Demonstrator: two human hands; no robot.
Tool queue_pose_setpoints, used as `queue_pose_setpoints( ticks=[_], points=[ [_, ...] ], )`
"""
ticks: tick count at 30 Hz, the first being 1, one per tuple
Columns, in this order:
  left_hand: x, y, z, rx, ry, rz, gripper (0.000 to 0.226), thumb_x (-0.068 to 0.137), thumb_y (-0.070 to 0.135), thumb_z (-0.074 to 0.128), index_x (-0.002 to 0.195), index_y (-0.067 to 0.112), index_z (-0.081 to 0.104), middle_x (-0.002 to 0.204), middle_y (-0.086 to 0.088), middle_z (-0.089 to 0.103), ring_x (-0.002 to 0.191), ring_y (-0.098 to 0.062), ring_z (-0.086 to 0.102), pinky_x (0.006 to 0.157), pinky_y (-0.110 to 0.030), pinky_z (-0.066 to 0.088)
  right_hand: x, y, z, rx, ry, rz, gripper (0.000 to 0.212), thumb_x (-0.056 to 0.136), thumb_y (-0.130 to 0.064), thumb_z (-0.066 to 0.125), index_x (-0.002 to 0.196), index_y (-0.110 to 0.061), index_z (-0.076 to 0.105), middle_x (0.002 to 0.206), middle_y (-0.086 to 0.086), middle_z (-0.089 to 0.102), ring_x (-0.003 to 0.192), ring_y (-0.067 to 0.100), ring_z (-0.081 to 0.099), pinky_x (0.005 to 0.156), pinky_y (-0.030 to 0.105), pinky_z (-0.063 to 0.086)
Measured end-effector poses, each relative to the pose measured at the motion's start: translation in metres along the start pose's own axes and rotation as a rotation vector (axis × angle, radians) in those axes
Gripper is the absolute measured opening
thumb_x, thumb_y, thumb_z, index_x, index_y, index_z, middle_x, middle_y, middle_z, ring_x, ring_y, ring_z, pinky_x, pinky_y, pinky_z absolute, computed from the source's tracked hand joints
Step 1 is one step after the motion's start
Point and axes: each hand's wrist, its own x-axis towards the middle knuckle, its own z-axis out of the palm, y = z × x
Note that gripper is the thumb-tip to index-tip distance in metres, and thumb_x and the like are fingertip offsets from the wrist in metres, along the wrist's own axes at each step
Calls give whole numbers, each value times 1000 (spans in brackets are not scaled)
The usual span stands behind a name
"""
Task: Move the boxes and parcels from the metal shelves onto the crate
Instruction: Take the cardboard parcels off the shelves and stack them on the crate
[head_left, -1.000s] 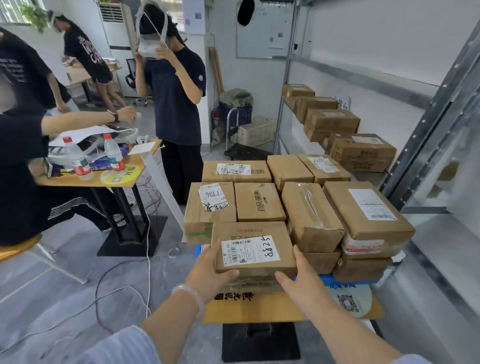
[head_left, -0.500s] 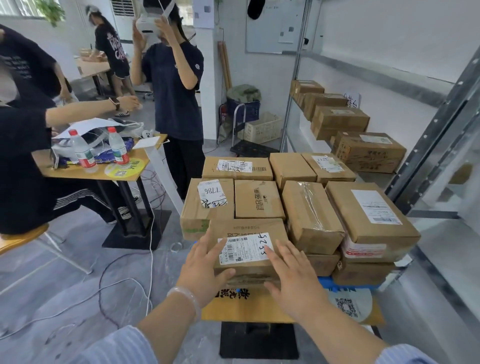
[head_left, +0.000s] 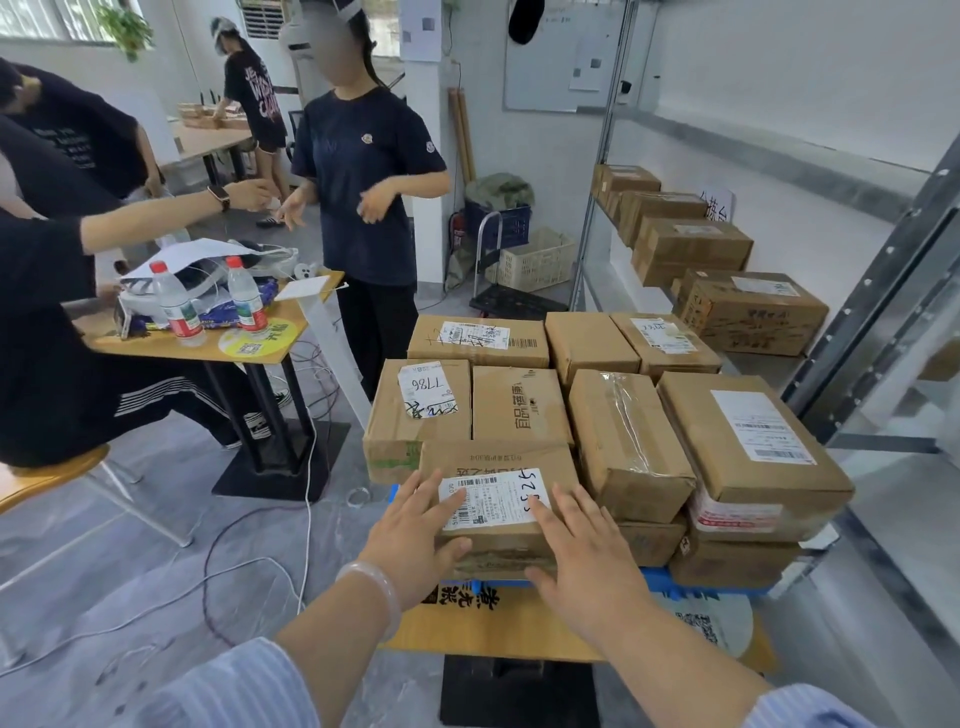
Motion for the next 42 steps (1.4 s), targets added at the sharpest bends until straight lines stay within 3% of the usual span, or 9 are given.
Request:
queue_pose_setpoints(
  ticks=[7, 15, 25, 31, 37, 42],
  points=[
    [7, -1, -2, 8, -18, -5, 62, 95, 53, 45, 150, 37, 22, 160, 12, -4, 145, -11, -15, 117, -32, -1, 6, -2, -3, 0, -8, -1, 79, 91, -56, 48, 152, -35, 2, 162, -3, -4, 147, 19, -14, 118, 43, -6],
    [10, -3, -1, 3, -13, -13, 62, 94, 55, 46, 149, 40, 23, 160, 14, -3, 145, -9, -14, 117, -34, 1, 7, -3, -5, -7, -15, 6, 80, 90, -60, 45, 152, -35, 1, 162, -2, -4, 147, 19, -15, 116, 43, -10],
    [9, 12, -11, 70, 40, -58, 74, 86, 71, 41, 149, 44, 15, 160, 13, -7, 145, -10, -15, 120, -41, 3, 21, 2, -27, 23, -43, -119, 78, 89, -70, 27, 152, -36, -3, 162, -3, -10, 146, 15, -16, 115, 40, -15],
    [27, 22, -23, 89, 91, -102, 68, 88, 69, 38, 149, 46, 15, 160, 13, -4, 146, -10, -11, 119, -43, 5, 64, 2, -51, 42, -34, -167, 70, 94, -63, 23, 153, -35, -4, 162, -1, -9, 147, 17, -13, 116, 39, -12],
    [76, 8, -51, 131, 107, -108, 65, 91, 65, 36, 149, 42, 17, 161, 9, 0, 147, -13, -5, 119, -42, 6, 131, -13, -66, 55, -103, -97, 70, 96, -59, 27, 154, -31, -1, 163, 0, -5, 148, 19, -11, 120, 46, -1],
    [139, -27, -75, 178, 39, -141, 65, 93, 61, 35, 151, 40, 11, 161, 8, -2, 147, -14, -4, 117, -39, 9, 199, -18, -67, 18, -157, 14, 66, 98, -56, 25, 154, -28, 6, 163, 0, 0, 148, 19, -4, 119, 43, 3]
  ],
)
